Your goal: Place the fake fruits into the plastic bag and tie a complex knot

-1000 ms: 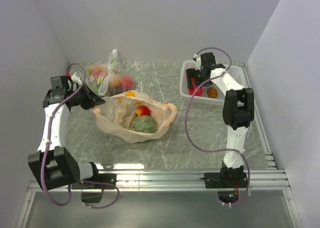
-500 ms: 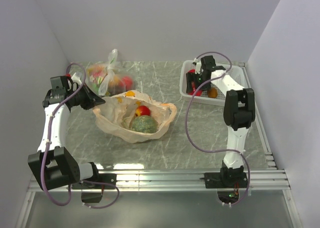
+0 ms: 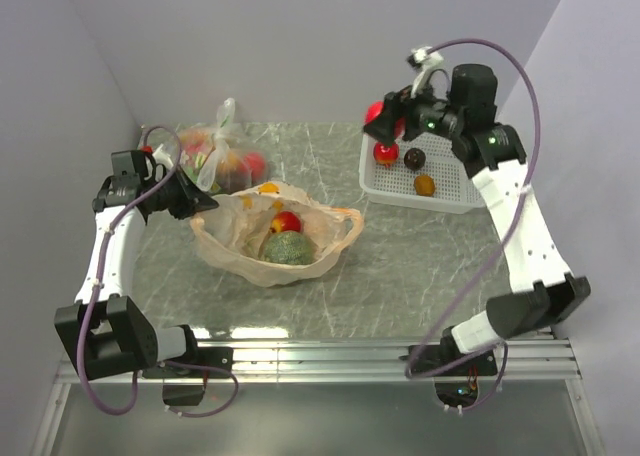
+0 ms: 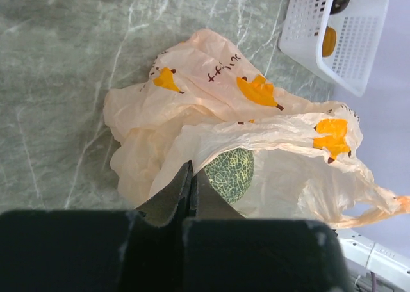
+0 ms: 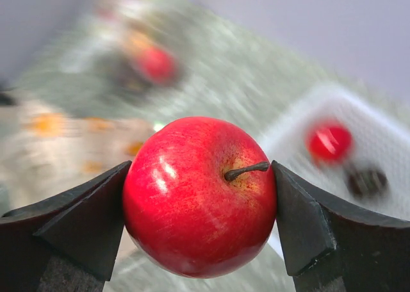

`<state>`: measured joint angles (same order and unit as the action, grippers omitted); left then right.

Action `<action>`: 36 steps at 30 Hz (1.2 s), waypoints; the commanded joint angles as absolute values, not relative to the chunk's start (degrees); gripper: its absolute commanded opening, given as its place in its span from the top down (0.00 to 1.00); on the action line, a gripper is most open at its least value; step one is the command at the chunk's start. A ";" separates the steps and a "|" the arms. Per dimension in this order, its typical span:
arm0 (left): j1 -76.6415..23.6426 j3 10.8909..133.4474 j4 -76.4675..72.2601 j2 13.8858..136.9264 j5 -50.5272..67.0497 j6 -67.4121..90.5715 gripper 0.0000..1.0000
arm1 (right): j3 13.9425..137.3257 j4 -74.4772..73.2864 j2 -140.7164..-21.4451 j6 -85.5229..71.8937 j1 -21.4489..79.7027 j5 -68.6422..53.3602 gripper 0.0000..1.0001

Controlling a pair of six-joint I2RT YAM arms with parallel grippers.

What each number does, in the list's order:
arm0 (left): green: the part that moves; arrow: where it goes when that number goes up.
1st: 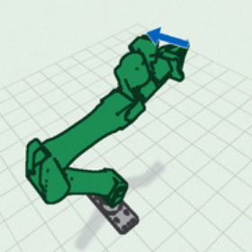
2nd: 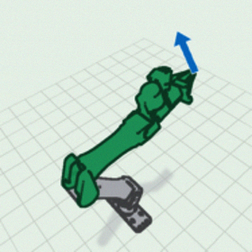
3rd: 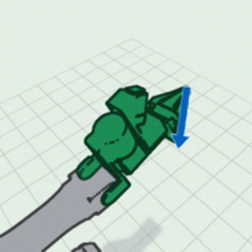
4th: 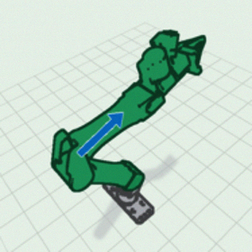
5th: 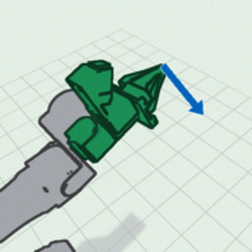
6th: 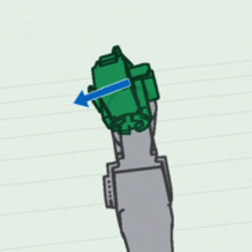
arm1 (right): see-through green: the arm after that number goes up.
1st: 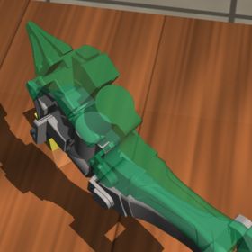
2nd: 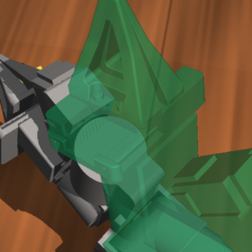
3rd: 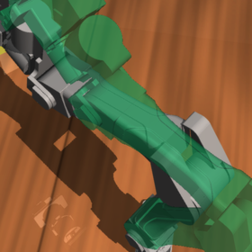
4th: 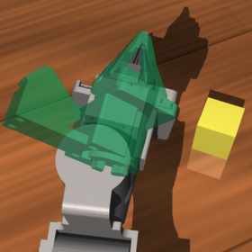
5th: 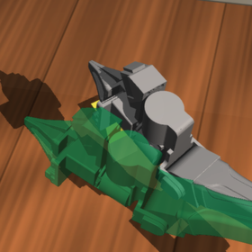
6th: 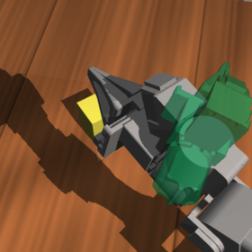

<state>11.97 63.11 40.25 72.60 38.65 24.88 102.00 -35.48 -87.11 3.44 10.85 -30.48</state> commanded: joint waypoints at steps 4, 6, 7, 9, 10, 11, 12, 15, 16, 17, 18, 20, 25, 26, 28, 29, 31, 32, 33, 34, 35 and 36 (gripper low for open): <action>10.46 66.88 39.29 71.98 38.23 25.75 1.00 | 99.50 -29.53 -79.02 12.29 30.62 -34.47 0.35; 10.20 67.50 39.11 72.33 38.67 25.93 1.00 | 96.79 -28.83 -78.23 18.70 37.41 -30.70 0.35; 10.11 67.76 39.11 72.51 38.85 26.01 1.00 | 95.90 -28.57 -78.31 20.72 43.36 -26.85 0.35; 10.02 68.29 39.29 72.77 39.29 25.93 1.00 | 93.79 -28.21 -79.71 25.04 47.70 -23.48 0.36; 10.11 68.47 39.37 72.86 39.46 26.01 1.00 | 93.17 -27.86 -80.41 26.09 49.90 -22.34 0.36; 10.11 68.90 39.37 72.95 39.81 26.02 1.00 | 92.38 -27.17 -81.12 28.54 52.88 -19.63 0.36; 10.11 69.17 39.46 73.04 40.08 25.84 1.00 | 90.63 -26.55 -82.43 29.70 54.30 -18.38 0.36; 10.11 69.70 39.38 72.95 40.78 26.10 0.99 | 89.30 -25.32 -87.16 32.25 56.07 -14.77 0.35; 10.11 69.78 39.38 72.95 40.96 26.19 1.00 | 89.38 -24.88 -88.49 32.26 56.07 -13.90 0.32; 10.11 69.87 39.37 72.95 41.04 26.19 1.00 | 89.56 -23.74 -91.03 32.78 56.16 -11.02 0.30; 10.11 69.87 39.37 72.95 41.22 26.19 1.00 | 89.21 -22.08 -92.01 32.87 56.08 -9.68 0.27; 10.02 69.70 39.38 72.78 41.31 26.10 1.00 | 88.25 -16.21 -92.98 33.22 55.90 -6.00 0.16; 10.11 69.35 39.20 72.95 41.13 26.10 1.00 | 88.68 -13.80 -94.57 35.24 55.81 -1.59 0.00; 10.11 69.35 39.11 73.12 41.31 26.28 0.99 | 88.51 -12.93 -94.83 35.42 55.90 -0.62 0.00; 10.11 69.43 38.94 73.30 41.31 26.45 0.99 | 88.24 -11.87 -94.57 35.25 55.81 1.84 0.00; 10.02 69.43 38.94 73.39 41.40 26.37 1.00 | 87.46 -10.56 -93.44 35.07 55.81 2.45 0.00; 10.02 69.26 38.76 73.48 41.48 26.45 1.00 | 86.93 -9.93 -91.68 34.37 55.81 0.98 0.00; 10.11 69.17 38.85 73.48 41.40 26.46 1.00 | 87.88 -11.67 -89.76 33.67 55.90 0.27 0.00; 10.11 69.17 38.59 73.48 41.48 26.46 1.00 | 88.59 -12.99 -88.69 32.62 55.64 -1.91 0.00; 10.11 69.08 38.67 73.39 41.40 26.46 0.99 | 89.12 -13.88 -87.55 29.65 55.20 -4.63 0.00; 10.11 69.17 38.67 73.56 41.31 26.37 1.00 | 90.43 -15.02 -85.54 27.88 54.50 -5.96 0.00; 10.11 69.26 38.67 73.56 41.40 26.37 0.99 | 91.66 -15.99 -84.91 25.51 53.27 -7.54 0.00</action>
